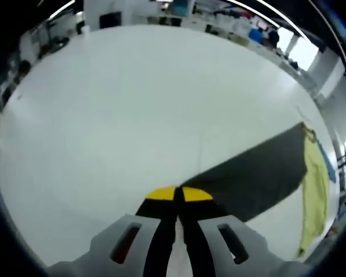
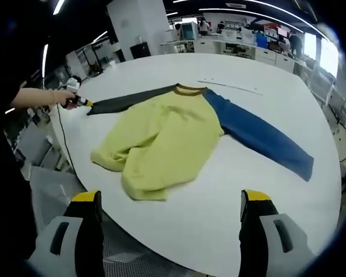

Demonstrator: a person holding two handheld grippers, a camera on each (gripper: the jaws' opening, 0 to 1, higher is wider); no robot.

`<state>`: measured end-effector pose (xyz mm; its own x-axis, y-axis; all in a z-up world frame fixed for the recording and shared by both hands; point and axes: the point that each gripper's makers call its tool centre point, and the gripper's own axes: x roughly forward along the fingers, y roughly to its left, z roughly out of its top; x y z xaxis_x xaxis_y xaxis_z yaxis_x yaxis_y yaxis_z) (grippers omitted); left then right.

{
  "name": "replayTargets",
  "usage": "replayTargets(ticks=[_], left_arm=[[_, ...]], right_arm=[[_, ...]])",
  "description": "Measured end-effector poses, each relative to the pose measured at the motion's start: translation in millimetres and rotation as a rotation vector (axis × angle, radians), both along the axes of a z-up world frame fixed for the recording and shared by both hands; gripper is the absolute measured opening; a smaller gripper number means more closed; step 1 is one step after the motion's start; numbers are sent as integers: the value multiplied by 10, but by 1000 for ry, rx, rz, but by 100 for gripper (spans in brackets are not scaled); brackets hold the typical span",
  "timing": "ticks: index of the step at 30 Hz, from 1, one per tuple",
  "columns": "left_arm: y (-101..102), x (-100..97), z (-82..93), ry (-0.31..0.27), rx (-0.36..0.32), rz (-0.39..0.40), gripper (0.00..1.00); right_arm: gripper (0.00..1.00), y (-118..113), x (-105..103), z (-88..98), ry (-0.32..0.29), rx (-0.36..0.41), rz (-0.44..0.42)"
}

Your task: Fold the garment on the visible template until the final outline fits inside the template.

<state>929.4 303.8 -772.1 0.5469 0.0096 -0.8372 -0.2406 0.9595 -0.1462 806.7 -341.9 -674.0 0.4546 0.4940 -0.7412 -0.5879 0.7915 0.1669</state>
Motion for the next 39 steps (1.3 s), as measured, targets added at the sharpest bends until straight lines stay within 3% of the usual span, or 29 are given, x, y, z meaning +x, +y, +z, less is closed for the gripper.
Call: replayTargets(ticks=[30,34,39], left_arm=[[15,1,-64,47,31,-37,0],[-1,-59,-42,42,56,-30,5],[-3,-106,23,28,66,-22,23]], right_arm=[[100,21,-3,-17,-2,5,-12],[100,6,-27,-19,0,2,-11],[100,-1,-21,15,-9,7,-12]])
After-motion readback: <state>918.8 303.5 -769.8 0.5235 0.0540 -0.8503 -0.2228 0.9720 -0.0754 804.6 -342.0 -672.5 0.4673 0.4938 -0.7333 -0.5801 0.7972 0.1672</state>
